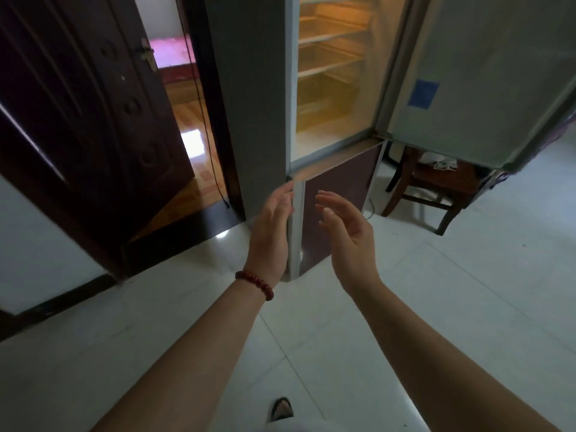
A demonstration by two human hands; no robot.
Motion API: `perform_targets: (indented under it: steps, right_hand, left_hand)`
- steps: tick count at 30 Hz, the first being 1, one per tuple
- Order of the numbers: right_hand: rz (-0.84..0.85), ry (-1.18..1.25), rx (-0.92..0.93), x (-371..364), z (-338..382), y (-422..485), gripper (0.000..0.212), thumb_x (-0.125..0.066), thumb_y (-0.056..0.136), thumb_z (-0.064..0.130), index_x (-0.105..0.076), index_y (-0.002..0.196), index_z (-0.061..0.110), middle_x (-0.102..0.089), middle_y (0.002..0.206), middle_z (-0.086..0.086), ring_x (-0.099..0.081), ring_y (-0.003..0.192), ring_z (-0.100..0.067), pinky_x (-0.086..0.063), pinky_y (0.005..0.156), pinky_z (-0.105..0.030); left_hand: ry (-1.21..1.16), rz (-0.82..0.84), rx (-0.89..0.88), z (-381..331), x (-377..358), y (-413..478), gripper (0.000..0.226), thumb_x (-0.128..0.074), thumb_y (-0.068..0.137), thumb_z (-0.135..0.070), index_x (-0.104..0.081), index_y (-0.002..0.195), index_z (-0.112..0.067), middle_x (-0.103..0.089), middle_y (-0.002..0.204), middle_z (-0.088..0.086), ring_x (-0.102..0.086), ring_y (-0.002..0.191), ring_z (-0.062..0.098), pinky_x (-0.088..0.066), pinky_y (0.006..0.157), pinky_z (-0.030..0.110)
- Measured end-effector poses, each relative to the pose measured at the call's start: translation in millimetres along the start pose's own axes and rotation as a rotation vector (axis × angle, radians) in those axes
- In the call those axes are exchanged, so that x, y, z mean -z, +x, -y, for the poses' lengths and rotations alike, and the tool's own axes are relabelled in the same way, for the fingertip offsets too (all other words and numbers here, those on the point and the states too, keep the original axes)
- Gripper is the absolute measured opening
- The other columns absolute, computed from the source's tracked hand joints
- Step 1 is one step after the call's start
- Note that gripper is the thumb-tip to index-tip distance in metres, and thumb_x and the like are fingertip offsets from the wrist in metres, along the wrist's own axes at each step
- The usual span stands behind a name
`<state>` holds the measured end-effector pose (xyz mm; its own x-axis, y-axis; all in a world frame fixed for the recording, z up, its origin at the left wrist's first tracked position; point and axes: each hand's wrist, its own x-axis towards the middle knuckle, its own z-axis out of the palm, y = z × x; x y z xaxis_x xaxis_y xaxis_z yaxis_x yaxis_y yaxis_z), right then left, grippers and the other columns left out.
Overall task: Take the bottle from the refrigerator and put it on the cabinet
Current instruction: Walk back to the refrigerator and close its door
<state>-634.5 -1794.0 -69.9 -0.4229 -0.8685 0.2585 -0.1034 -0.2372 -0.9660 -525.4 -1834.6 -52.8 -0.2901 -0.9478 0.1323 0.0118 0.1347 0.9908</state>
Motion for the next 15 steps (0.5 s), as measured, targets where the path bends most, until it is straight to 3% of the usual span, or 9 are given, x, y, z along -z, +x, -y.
perform_targets:
  steps: [4, 15]
  right_hand:
    - [-0.045, -0.002, 0.012, 5.0, -12.5, 75.2, 0.026, -0.061, 0.089, 0.016, -0.063, 0.115, 0.016, -0.064, 0.117, 0.007, -0.061, 0.105, -0.001, -0.050, 0.089, -0.018]
    - [0.025, -0.019, 0.115, 61.4, -42.8, 236.7, 0.038, -0.072, 0.079, 0.013, -0.061, 0.113, 0.025, -0.061, 0.123, 0.001, -0.060, 0.106, -0.001, -0.049, 0.079, -0.010]
  left_hand:
    - [0.009, 0.006, 0.013, 5.9, -16.8, 76.6, 0.053, -0.029, 0.085, -0.054, -0.042, 0.132, -0.033, -0.047, 0.133, -0.010, -0.047, 0.116, 0.004, -0.035, 0.082, 0.015]
    - [0.033, -0.084, -0.013, 23.7, -93.3, 223.0, 0.041, -0.031, 0.085, -0.057, -0.044, 0.122, -0.046, -0.047, 0.132, -0.013, -0.046, 0.117, 0.001, -0.038, 0.089, 0.023]
